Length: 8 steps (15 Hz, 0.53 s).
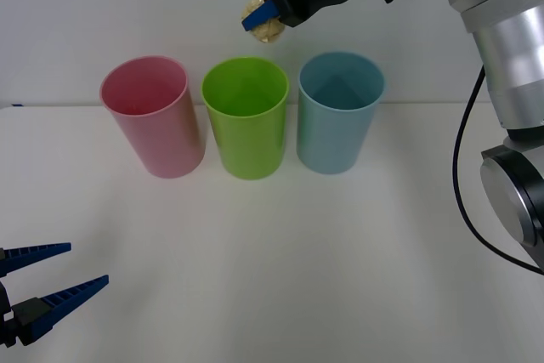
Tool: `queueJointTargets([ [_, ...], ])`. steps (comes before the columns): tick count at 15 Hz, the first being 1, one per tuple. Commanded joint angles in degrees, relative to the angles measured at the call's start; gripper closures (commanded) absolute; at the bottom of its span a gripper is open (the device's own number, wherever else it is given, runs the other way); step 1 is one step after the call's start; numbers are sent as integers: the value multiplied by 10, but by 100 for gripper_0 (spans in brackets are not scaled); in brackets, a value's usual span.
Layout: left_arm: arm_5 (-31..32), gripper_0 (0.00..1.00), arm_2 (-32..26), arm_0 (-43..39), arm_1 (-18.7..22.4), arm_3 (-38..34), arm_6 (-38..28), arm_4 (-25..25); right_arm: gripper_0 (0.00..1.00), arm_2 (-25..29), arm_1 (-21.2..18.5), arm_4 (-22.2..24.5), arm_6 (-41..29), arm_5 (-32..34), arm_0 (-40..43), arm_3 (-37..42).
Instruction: Put cans in the blue bin and PET bottles in the pink bin and trash in the green bin.
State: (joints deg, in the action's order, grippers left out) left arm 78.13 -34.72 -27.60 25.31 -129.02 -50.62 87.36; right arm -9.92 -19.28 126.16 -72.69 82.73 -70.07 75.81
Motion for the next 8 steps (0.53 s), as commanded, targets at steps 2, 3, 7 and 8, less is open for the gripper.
queueJointTargets([
  [2,0,0,0,0,0,0,0,0,100,-53,31,48,0,-53,-1,-45],
  [3,0,0,0,0,0,0,0,0,100,-61,33,52,0,-63,-1,-58],
  [7,0,0,0,0,0,0,0,0,100,-89,42,70,4,-110,-2,-95],
  [8,0,0,0,0,0,0,0,0,100,-104,42,70,4,-131,-1,-104],
])
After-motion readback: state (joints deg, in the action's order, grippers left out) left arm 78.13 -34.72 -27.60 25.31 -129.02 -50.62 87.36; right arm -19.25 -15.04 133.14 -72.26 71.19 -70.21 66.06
